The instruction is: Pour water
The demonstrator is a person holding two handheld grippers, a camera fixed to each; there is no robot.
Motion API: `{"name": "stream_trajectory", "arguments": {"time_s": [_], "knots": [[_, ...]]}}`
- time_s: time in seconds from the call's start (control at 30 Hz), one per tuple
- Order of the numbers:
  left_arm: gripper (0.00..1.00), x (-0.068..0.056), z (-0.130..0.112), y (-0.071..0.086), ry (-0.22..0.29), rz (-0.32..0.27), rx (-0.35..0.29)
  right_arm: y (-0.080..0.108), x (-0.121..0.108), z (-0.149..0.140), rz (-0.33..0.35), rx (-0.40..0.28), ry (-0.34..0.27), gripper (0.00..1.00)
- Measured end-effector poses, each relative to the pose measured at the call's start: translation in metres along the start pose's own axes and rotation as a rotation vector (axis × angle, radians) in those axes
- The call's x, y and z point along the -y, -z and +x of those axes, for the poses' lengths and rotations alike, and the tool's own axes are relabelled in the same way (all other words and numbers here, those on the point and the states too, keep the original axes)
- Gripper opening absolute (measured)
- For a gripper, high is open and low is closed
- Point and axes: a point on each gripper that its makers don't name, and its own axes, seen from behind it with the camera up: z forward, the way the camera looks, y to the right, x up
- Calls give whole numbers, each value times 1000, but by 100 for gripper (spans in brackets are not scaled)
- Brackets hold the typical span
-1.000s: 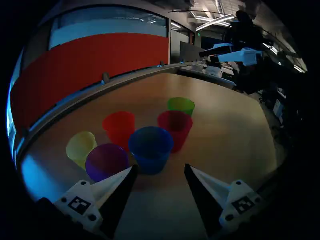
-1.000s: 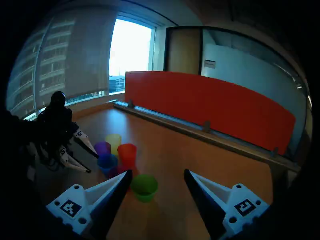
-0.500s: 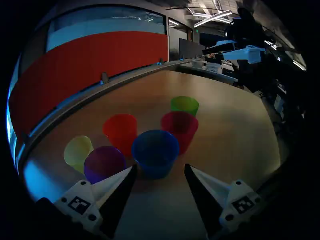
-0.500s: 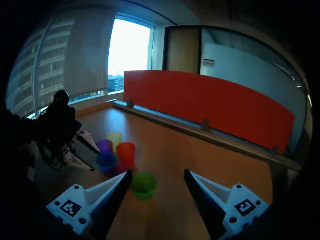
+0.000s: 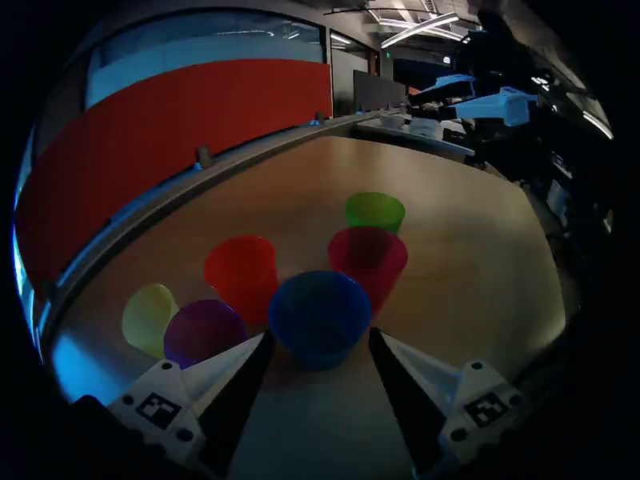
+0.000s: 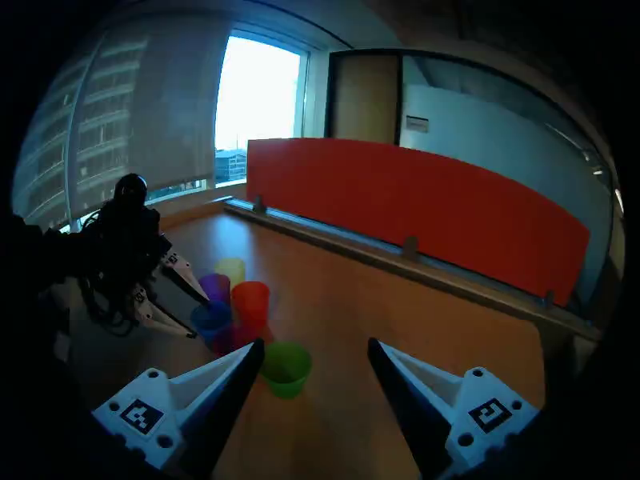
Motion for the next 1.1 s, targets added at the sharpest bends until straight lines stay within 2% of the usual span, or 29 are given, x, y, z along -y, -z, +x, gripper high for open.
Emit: {"name": "stream_trajectory", "arguments": {"time_s": [0.57,1.1], "knots": [[87,4,4,-16,-19,-4,9,-2,-1,-5,1,7,-8,100],[85,5,5,-20,-10,11,-14,0,-2,-7,-2,8,-10,100]]}}
